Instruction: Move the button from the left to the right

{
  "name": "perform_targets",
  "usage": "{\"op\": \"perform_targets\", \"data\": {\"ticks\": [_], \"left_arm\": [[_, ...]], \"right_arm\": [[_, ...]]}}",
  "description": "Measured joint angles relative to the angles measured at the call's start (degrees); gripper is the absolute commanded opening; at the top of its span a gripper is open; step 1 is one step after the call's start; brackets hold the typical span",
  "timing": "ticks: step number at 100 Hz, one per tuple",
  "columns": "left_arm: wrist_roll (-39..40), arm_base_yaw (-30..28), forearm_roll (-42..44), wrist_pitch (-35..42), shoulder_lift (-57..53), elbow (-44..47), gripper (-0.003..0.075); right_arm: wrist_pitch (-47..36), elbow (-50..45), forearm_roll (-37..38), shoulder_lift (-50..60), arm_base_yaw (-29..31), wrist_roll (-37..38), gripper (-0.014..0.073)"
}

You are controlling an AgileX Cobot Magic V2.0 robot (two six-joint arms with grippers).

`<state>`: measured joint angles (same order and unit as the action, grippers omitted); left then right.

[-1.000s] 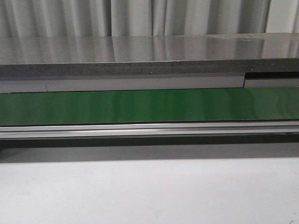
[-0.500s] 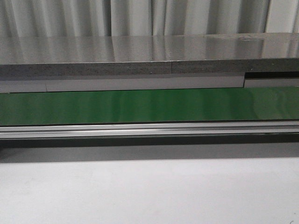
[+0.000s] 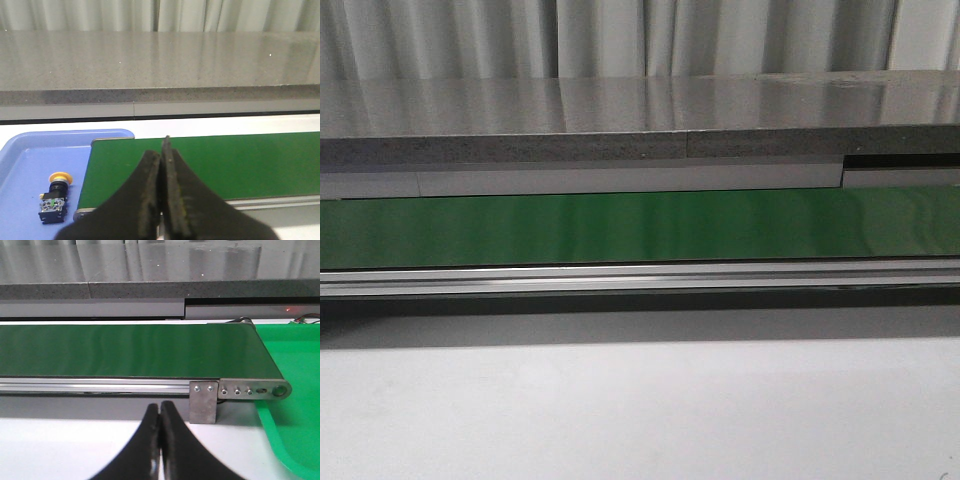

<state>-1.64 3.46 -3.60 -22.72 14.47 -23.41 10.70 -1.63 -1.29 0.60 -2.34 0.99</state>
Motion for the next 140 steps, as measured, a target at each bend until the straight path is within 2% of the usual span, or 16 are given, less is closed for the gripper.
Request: {"op": "perform_targets", "data": {"ticks": [23, 33, 61, 106, 111, 118, 130, 137, 140], "left_arm": [[0.0, 0.0, 3.2, -15.8, 14.5, -13.7, -0.002], [0.0, 0.0, 3.6, -19.9, 20.1, -17.8, -0.002], [0.0, 0.0, 2.3, -22.4, 28.2, -19.7, -0.002], [0.0, 0.0, 2.2, -22.8, 29.1, -19.7, -0.0006], [0.0, 0.0, 2.2, -22.8, 29.1, -19.7, 0.0036], [0.0, 0.0, 2.2, -22.8, 29.1, -19.7, 0.0152], [0.0, 0.0, 2.2, -22.9, 29.1, -19.7, 0.0453], [0.0, 0.0, 2.2, -22.9, 29.1, -19.7, 0.0594], [0.0, 0.0, 2.2, -22.9, 29.1, -19.7, 0.0631]], "right_arm": [[0.0, 0.0, 0.0, 0.0, 0.0, 0.0, -0.0068], [0.0, 0.0, 0.0, 0.0, 0.0, 0.0, -0.0068], [0.0, 0.0, 0.0, 0.0, 0.0, 0.0, -0.0068], [0.0, 0.0, 0.0, 0.0, 0.0, 0.0, -0.0068], [0.0, 0.0, 0.0, 0.0, 0.0, 0.0, -0.0068], [0.0, 0.0, 0.0, 0.0, 0.0, 0.0, -0.0068], [0.0, 0.0, 0.0, 0.0, 0.0, 0.0, -0.0068], [0.0, 0.0, 0.0, 0.0, 0.0, 0.0, -0.0068], [0.0, 0.0, 0.0, 0.0, 0.0, 0.0, -0.0068]]}}
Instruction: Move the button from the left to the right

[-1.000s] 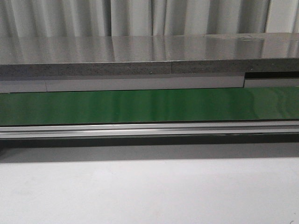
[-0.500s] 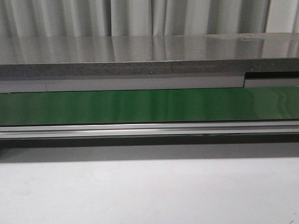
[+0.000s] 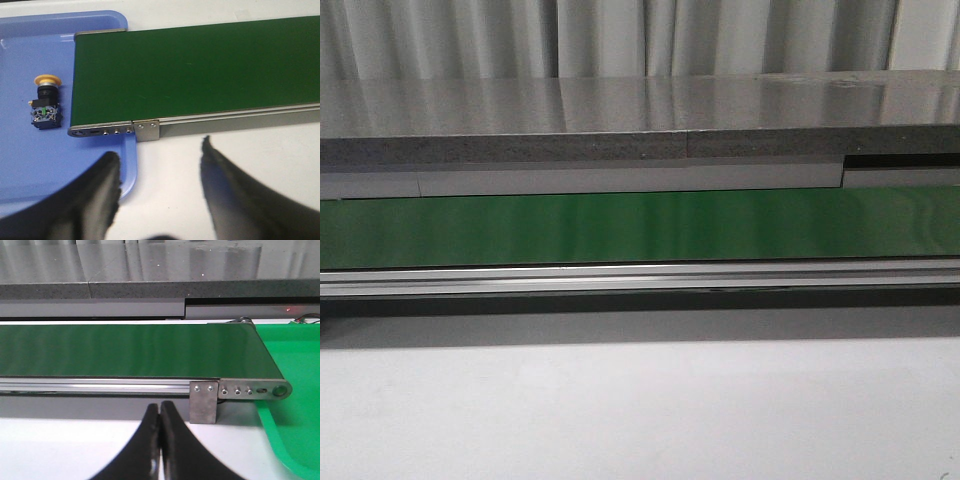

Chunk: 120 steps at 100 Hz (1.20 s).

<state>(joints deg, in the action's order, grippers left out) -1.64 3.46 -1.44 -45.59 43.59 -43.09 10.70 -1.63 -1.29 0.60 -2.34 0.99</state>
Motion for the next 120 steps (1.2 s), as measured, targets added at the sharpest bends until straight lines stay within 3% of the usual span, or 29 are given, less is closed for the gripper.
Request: {"op": "perform_targets", "data": {"ticks": [7, 34, 54, 120], "left_arm": [[0.0, 0.0, 0.0, -0.1, 0.0, 0.0, 0.0671], [0.4, 0.0, 0.2, -0.3, 0.0, -0.6, 0.0671], [0.5, -1.3, 1.4, -0.7, 4.5, -6.1, 0.0671], [0.5, -20.0, 2.5, -1.4, 38.4, -26.9, 0.067]], "right_arm": [[0.0, 0.0, 0.0, 0.0, 0.0, 0.0, -0.0068], [0.0, 0.0, 0.0, 0.0, 0.0, 0.0, -0.0068], [0.0, 0.0, 0.0, 0.0, 0.0, 0.0, -0.0068], [0.0, 0.0, 0.0, 0.0, 0.0, 0.0, -0.0068]]}}
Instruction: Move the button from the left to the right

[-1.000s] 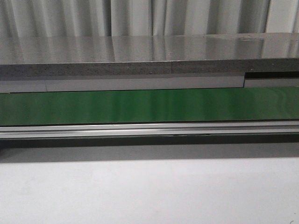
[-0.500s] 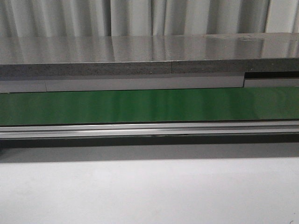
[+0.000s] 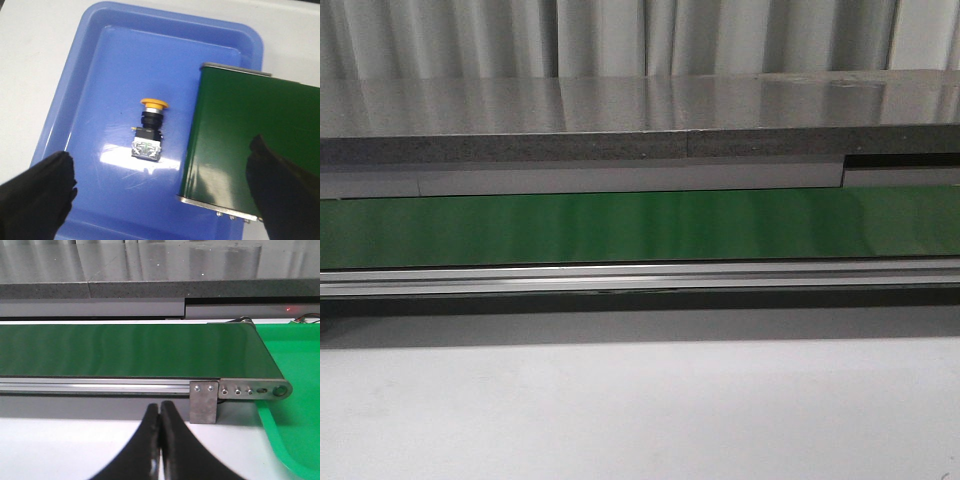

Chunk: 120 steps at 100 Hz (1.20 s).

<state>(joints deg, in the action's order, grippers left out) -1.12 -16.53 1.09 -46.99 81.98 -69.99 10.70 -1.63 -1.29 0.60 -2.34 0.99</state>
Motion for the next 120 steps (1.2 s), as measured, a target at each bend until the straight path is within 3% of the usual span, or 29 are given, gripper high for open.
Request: {"op": "perform_targets", "data": {"ticks": [62, 120], "left_arm": [[0.0, -1.9, 0.1, 3.8, 24.3, -9.3, 0.067], [0.0, -1.9, -0.1, 4.1, 32.3, -11.6, 0.067]], "right_arm": [[0.0, 0.0, 0.0, 0.0, 0.0, 0.0, -0.0068], [0.0, 0.0, 0.0, 0.0, 0.0, 0.0, -0.0068]]}}
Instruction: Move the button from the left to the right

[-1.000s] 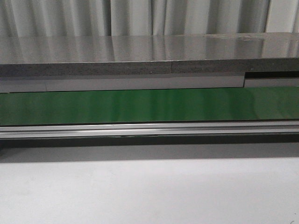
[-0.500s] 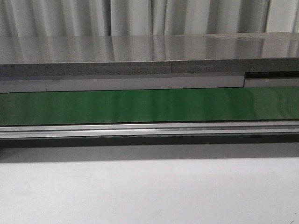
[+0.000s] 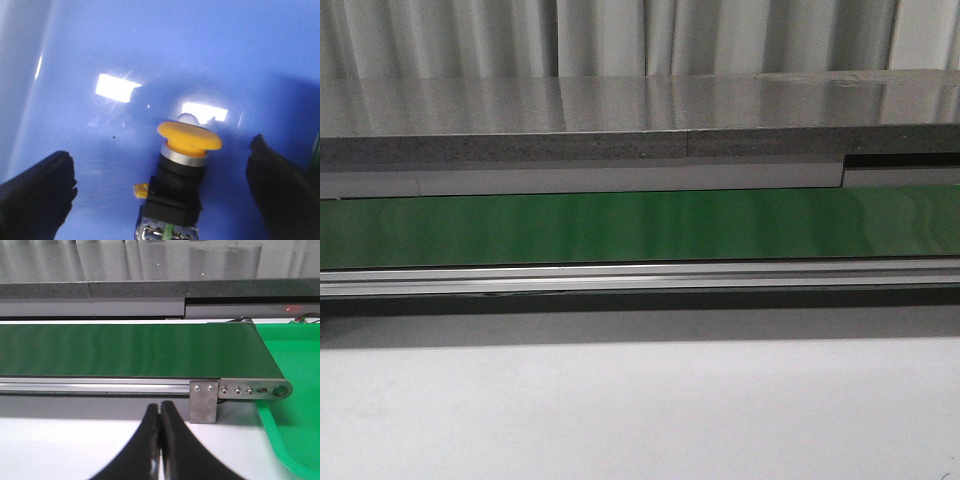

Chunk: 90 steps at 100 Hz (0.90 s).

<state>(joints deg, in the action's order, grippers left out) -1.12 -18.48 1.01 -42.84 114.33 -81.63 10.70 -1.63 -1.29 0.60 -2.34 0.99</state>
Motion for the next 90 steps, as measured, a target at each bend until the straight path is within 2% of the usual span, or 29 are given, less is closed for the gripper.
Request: {"op": "perform_targets", "data": {"ticks": [39, 65, 90], "left_arm": [[0.0, -0.1, 0.0, -0.2, 2.5, -0.1, 0.0666], [0.0, -0.1, 0.0, -1.1, 2.7, -0.1, 0.0517], [0.0, -0.1, 0.0, -1.4, 3.0, -0.1, 0.0507]], "right_arm": [[0.0, 0.0, 0.0, 0.0, 0.0, 0.0, -0.0068], [0.0, 0.0, 0.0, 0.0, 0.0, 0.0, -0.0068], [0.0, 0.0, 0.0, 0.0, 0.0, 0.0, -0.0068]]}}
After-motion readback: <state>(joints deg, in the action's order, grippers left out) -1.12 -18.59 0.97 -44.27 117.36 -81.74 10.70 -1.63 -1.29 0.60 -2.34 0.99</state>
